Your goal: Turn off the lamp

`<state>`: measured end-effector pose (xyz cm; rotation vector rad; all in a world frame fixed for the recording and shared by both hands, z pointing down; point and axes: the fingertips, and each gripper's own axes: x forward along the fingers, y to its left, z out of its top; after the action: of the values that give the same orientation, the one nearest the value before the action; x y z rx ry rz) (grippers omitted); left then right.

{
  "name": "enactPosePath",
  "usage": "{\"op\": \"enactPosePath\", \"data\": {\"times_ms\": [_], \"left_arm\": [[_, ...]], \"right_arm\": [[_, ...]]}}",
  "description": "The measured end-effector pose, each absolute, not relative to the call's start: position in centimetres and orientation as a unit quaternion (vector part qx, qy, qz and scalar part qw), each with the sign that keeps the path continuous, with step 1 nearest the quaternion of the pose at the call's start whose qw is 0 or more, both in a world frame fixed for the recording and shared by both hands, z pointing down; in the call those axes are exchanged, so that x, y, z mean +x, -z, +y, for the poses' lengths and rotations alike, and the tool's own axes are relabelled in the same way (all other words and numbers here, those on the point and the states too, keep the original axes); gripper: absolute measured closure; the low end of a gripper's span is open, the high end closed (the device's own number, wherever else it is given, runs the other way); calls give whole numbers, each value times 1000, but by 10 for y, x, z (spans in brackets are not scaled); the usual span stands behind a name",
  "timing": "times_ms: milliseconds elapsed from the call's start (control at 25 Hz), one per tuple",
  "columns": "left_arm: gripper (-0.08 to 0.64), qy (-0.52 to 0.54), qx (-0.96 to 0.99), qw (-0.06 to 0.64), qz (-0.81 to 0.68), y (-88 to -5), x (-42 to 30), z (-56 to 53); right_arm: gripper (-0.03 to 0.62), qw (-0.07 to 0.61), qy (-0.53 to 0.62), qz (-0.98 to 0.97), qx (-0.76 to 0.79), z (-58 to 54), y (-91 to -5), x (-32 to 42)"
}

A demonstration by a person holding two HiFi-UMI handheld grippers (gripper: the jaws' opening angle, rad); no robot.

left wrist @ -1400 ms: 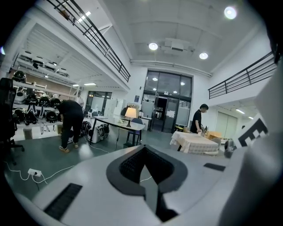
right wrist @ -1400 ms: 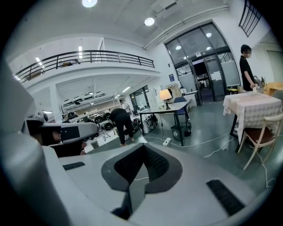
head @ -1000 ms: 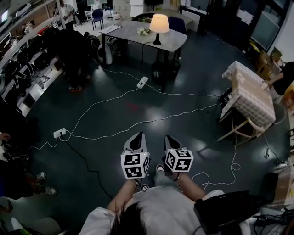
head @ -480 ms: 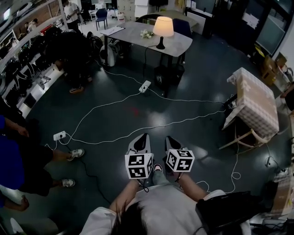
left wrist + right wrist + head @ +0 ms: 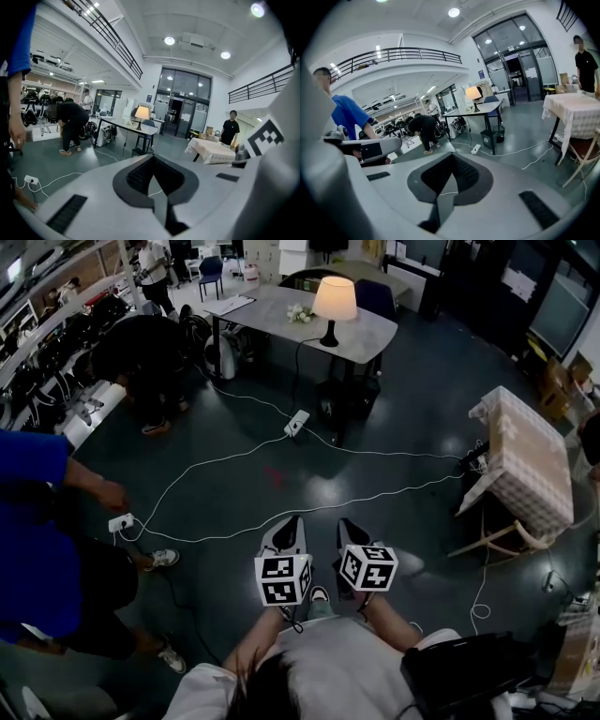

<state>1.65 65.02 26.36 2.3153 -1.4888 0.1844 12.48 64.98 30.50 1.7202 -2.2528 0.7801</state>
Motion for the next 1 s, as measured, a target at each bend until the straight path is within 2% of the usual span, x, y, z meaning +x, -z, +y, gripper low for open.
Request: {"op": "enactPosePath", "data": {"times_ms": [440,1000], "left_arm": [[554,-70,811,187,-550,-267,54,566],[554,-77,787,195,-581,-280,55,508]], "right_arm": [[593,101,-263,-776,564,558,-307,165],[594,108,-272,-789,540,498,-318,176]]}}
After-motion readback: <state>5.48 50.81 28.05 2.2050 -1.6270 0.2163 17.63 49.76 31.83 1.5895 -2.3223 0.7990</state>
